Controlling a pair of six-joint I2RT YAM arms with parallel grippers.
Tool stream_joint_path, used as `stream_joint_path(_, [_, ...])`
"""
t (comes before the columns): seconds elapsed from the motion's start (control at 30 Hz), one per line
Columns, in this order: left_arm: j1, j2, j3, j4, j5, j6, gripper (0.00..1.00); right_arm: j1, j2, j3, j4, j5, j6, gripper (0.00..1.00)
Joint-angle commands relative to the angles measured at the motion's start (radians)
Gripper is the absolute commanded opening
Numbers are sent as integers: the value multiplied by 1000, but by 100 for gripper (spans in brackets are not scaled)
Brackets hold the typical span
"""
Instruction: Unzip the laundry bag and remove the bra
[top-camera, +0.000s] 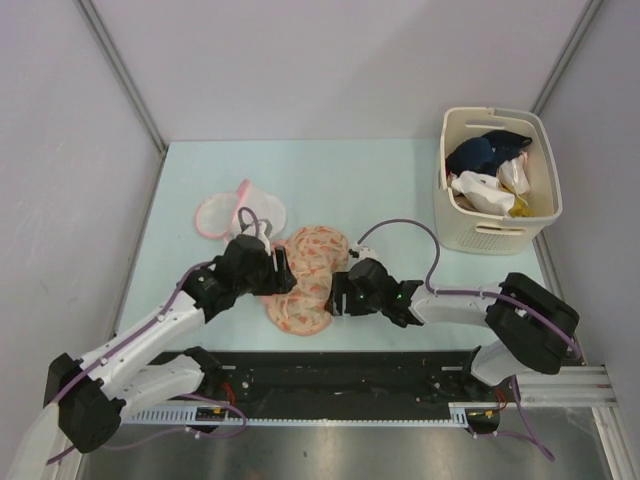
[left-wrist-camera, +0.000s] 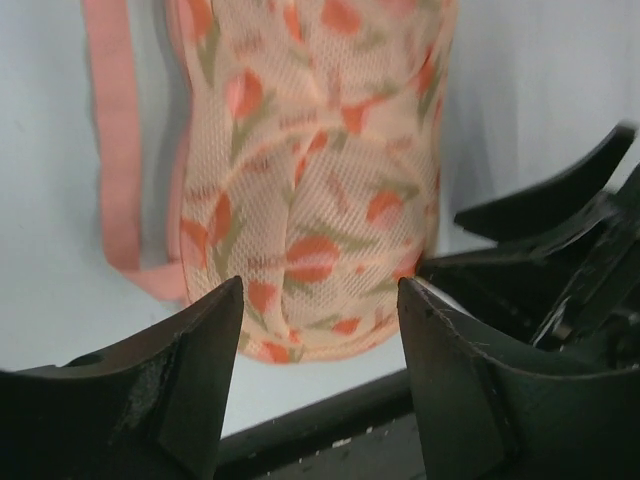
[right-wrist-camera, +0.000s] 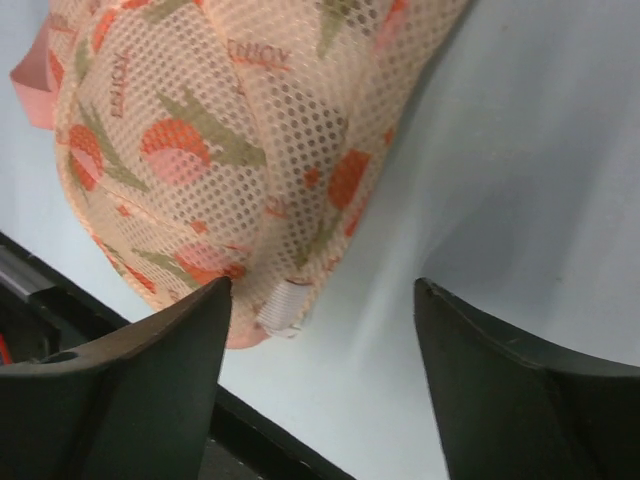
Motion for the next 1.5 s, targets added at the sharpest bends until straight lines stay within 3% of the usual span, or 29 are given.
stream_joint_path(0.0, [-27, -10, -133, 71, 159, -126, 66, -31, 49, 27, 129, -67, 42, 71])
stream_joint_path(0.1, [-41, -27, -198, 88, 165, -160, 64, -54, 57, 26, 134, -65, 49, 46])
stream_joint_path(0.13, [-41, -33, -212, 89, 163, -162, 64, -61, 57, 25, 134, -66, 49, 32])
stream_joint_path(0.23, [-41, -26, -258, 106, 125, -169, 70, -77, 54, 26, 135, -67, 45, 0])
stream_joint_path(0.27, [-41, -6, -272, 144, 111, -168, 74, -78, 51, 27, 134, -65, 43, 0])
stream_joint_path(0.47, [-41, 177, -287, 358, 96, -130, 72, -56, -6, 21, 56, 27, 52, 0])
stream_joint_path(0.6, [-41, 437, -116, 436, 119, -90, 70, 22, -107, -10, -25, 150, 114, 0])
stream_joint_path(0.77, [-43, 632, 110, 404, 130, -12, 70, 174, -185, -37, -46, 285, 259, 0])
stream_joint_path(0.8, [-41, 657, 191, 384, 118, 25, 70, 209, -182, -36, -47, 289, 269, 2])
stream_joint_path(0.83, [-40, 688, 233, 328, 101, 44, 70, 223, -181, -36, -46, 292, 270, 21])
stream_joint_path(0.87, [-40, 700, 273, 300, 58, 62, 71, 231, -181, -34, -50, 294, 272, 31])
stream_joint_path(0.93, [-37, 702, 354, 236, 29, 107, 71, 237, -197, -27, -119, 321, 278, 51])
stream_joint_path(0.97, [-34, 696, 369, 220, 13, 131, 72, 238, -237, -27, -172, 337, 272, 52])
stream_joint_path(1.03, [-26, 662, 394, 188, 5, 148, 72, 238, -294, -27, -223, 381, 247, 53])
stream_joint_path(1.23, [-11, 530, 334, 108, 5, 185, 73, 238, -441, 21, -360, 394, -31, 50])
stream_joint_path(1.47, [129, 334, 178, 45, 122, 134, 73, 401, -163, 191, -461, 553, -294, 50])
